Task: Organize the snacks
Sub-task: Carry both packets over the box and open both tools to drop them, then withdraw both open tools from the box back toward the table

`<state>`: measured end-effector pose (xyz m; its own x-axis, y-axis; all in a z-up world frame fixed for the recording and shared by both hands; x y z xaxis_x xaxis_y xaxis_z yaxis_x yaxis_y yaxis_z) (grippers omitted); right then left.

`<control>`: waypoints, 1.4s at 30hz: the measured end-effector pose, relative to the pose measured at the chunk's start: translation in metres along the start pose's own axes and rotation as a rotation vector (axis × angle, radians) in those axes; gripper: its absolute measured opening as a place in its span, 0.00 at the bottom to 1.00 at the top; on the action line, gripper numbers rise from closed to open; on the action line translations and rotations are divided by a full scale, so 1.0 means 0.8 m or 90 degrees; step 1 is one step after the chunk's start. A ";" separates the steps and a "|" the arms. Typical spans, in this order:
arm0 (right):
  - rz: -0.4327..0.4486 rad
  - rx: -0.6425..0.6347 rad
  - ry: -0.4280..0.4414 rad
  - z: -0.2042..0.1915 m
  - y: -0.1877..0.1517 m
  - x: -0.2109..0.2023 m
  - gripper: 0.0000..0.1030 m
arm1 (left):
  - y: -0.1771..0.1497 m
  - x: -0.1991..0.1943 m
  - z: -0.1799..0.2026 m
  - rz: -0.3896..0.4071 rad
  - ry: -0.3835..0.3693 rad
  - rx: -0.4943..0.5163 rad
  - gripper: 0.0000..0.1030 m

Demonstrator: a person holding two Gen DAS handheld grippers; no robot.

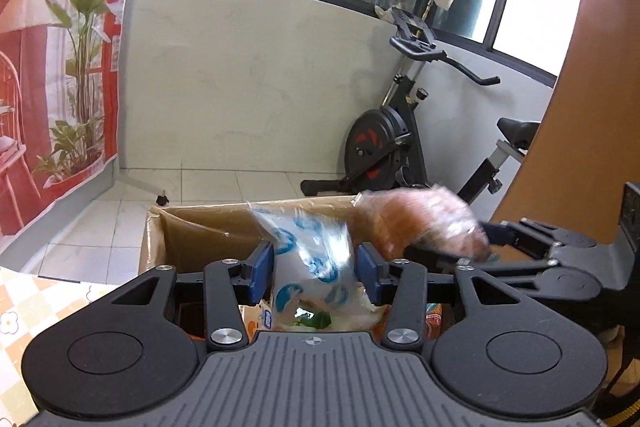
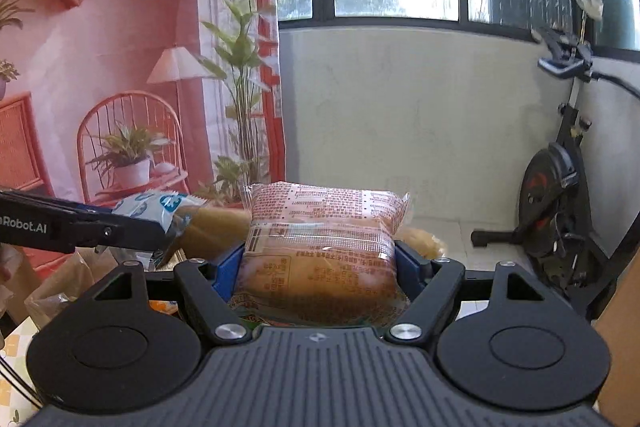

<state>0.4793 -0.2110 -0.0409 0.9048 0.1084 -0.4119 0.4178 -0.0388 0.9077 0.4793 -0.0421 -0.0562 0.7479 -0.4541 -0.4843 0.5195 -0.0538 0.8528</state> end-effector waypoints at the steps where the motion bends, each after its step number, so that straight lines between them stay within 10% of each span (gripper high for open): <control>1: -0.012 0.001 0.004 0.000 -0.003 0.004 0.76 | 0.000 0.002 -0.001 -0.002 -0.001 -0.001 0.56; 28: 0.035 0.037 0.003 -0.014 -0.047 -0.122 0.84 | -0.038 -0.114 -0.010 0.012 0.038 -0.003 0.58; 42: 0.020 0.072 0.002 -0.040 -0.128 -0.171 0.84 | -0.133 -0.146 -0.005 0.001 0.070 0.013 0.58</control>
<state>0.3104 -0.1904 -0.0749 0.9176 0.1089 -0.3823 0.3955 -0.1543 0.9054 0.3387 0.0205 -0.0914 0.7902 -0.3539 -0.5003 0.5107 -0.0711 0.8568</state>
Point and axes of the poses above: each gripper's, at about its wrist camera, not at the fingertips, and x roughly the way its jaws point, z to its right, y to its top, the point moved 7 cm from there along x, roughly the way its jaws point, and after that the axes turned 1 degree about x, right-handed, at the moved point
